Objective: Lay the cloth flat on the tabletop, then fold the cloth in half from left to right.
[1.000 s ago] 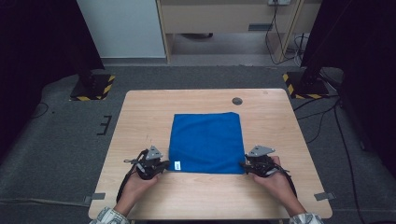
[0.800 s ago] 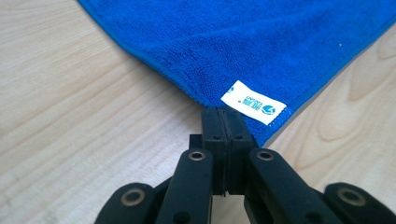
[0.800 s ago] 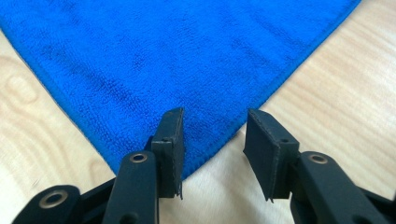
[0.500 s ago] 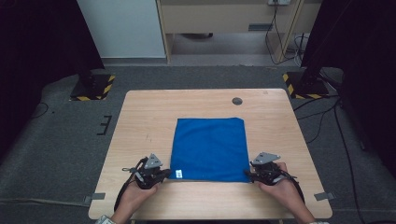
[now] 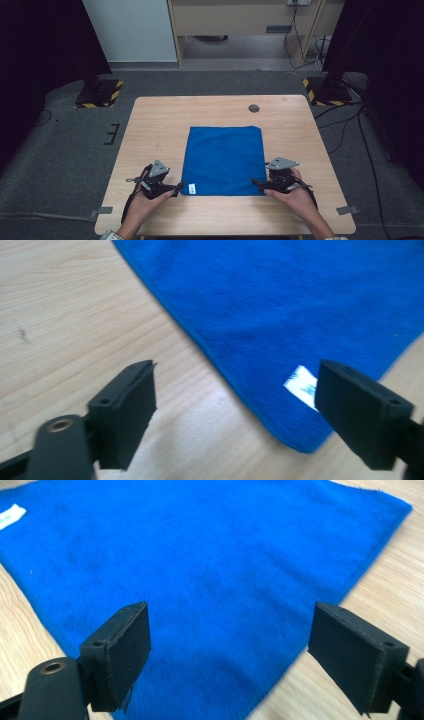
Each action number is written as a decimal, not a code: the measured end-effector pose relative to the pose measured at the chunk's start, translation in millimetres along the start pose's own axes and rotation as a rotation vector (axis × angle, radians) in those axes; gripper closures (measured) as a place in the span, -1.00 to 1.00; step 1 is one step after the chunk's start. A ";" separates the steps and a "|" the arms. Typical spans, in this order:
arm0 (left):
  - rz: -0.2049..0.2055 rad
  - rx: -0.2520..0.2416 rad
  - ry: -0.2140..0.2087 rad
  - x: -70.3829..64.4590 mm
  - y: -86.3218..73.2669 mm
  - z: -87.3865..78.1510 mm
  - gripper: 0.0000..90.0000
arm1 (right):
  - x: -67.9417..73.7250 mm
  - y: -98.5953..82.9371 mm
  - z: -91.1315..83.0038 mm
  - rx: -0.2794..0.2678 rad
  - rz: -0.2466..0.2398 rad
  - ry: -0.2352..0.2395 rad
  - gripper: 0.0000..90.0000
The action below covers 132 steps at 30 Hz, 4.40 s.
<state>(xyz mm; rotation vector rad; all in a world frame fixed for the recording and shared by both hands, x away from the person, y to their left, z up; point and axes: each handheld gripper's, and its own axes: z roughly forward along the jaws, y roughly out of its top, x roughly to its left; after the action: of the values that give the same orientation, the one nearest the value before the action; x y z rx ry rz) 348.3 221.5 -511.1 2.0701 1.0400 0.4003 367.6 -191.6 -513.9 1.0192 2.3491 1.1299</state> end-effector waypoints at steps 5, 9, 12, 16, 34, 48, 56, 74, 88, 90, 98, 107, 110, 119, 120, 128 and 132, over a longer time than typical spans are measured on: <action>-0.002 0.004 0.024 7.1 -0.2 4.2 -0.75 | 3.6 7.2 9.4 -0.004 -0.001 0.022 -0.70; -0.002 -0.001 0.036 10.7 -2.2 3.7 -0.78 | 11.0 17.7 16.9 -0.013 -0.010 0.044 -0.75; 0.000 -0.021 0.042 15.1 -3.2 1.4 -0.80 | 22.2 29.8 25.0 -0.019 -0.027 0.068 -0.77; -0.003 -0.027 0.053 20.2 -4.3 -0.7 -0.79 | 38.9 44.0 37.2 -0.005 -0.053 0.109 -0.76; -0.020 -0.056 0.144 32.4 -6.9 -7.3 -0.77 | 91.2 96.1 77.2 0.039 -0.151 0.182 -0.50; -0.024 -0.061 0.165 37.3 -8.9 -8.9 -0.74 | 122.3 95.0 93.7 0.048 -0.157 0.260 -0.32; -0.023 -0.067 0.175 38.6 -9.0 -9.4 -0.74 | 146.2 93.5 96.5 0.036 -0.205 0.315 0.23; 0.031 -0.029 0.161 48.2 3.1 -17.6 -0.77 | 187.4 85.4 126.8 0.066 -0.224 0.272 -0.13; 0.053 0.001 0.086 52.5 29.1 -2.2 -0.77 | 182.0 79.9 129.6 0.058 -0.195 0.230 0.50; 0.051 0.005 0.088 55.7 32.8 0.6 -0.77 | 180.6 80.1 129.9 0.054 -0.197 0.221 0.65; 0.058 0.010 0.079 60.9 49.5 12.7 -0.77 | 170.8 80.3 131.0 0.045 -0.150 0.227 0.92; 0.068 0.016 0.067 55.4 75.9 28.8 -0.76 | 171.6 80.3 125.1 0.026 -0.135 0.244 0.93; 0.075 0.025 0.054 52.8 85.1 36.8 -0.76 | 170.1 81.0 123.2 0.023 -0.121 0.256 0.93; 0.089 0.074 0.020 50.5 118.0 73.0 -0.76 | 164.9 87.9 115.3 0.025 -0.085 0.285 0.93; 0.097 0.078 0.016 51.2 120.5 77.2 -0.76 | 164.3 87.3 113.2 0.021 -0.079 0.287 0.93; 0.124 0.059 -0.039 58.4 130.2 104.3 -0.76 | 162.4 79.2 99.2 -0.023 -0.029 0.297 0.93; 0.132 0.043 -0.026 62.5 132.8 106.9 -0.75 | 160.6 78.1 96.1 -0.034 -0.029 0.291 0.93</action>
<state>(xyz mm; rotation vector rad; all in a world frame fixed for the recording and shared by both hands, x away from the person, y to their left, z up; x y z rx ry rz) 519.8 168.2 -484.6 2.1838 0.9067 0.4189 348.0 10.2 -512.6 0.8546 2.5457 1.3828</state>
